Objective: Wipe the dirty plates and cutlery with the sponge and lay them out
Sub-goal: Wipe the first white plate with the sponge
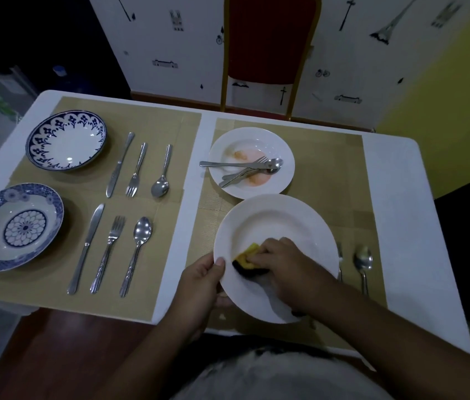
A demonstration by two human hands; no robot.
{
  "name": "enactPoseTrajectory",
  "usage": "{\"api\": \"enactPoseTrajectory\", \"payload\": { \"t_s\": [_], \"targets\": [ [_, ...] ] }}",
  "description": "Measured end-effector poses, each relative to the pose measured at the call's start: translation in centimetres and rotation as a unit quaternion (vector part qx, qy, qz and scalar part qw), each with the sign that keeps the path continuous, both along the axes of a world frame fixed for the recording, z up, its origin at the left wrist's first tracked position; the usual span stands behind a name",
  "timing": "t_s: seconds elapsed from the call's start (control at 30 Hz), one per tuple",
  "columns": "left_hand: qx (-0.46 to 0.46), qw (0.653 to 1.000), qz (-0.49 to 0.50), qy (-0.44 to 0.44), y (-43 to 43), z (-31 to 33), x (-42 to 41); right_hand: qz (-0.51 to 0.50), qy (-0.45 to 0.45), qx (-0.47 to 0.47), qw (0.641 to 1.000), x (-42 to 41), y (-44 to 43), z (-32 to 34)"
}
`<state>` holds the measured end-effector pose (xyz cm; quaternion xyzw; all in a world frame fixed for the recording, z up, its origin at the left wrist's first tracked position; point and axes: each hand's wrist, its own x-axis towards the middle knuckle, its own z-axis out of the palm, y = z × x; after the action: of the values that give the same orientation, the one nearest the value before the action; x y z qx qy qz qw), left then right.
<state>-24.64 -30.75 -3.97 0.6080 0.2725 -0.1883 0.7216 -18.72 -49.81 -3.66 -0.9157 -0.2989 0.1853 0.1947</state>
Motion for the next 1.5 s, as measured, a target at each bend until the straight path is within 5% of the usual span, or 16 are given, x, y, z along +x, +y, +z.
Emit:
{"api": "enactPoseTrajectory", "payload": {
  "t_s": [0.17,0.33,0.6,0.87,1.07,1.27,1.5],
  "targets": [
    [0.01,0.999,-0.036,-0.026,-0.3,0.5,0.0,-0.216,-0.059,0.052,0.973,2.3,-0.1,-0.1],
    [-0.002,1.0,-0.014,-0.021,0.6,0.9,1.2,-0.027,-0.03,0.06,0.997,0.1,1.3,-0.2],
    [-0.03,0.999,0.01,0.019,0.9,0.3,0.6,0.046,0.0,-0.027,0.999,-1.0,0.5,0.8],
    [-0.008,0.999,-0.045,-0.018,-0.1,1.1,0.3,-0.26,-0.039,0.135,0.955,2.1,1.4,2.3],
    [-0.016,1.0,-0.013,-0.015,0.8,1.5,2.1,-0.039,0.019,0.082,0.996,0.4,2.0,3.3],
    [-0.039,0.999,0.024,0.016,1.3,1.0,2.1,-0.02,0.076,-0.047,0.996,-0.4,1.0,2.0],
    [-0.026,0.999,-0.032,0.009,0.4,0.9,1.3,-0.094,0.023,0.106,0.99,1.5,2.5,1.7]
  ]
}}
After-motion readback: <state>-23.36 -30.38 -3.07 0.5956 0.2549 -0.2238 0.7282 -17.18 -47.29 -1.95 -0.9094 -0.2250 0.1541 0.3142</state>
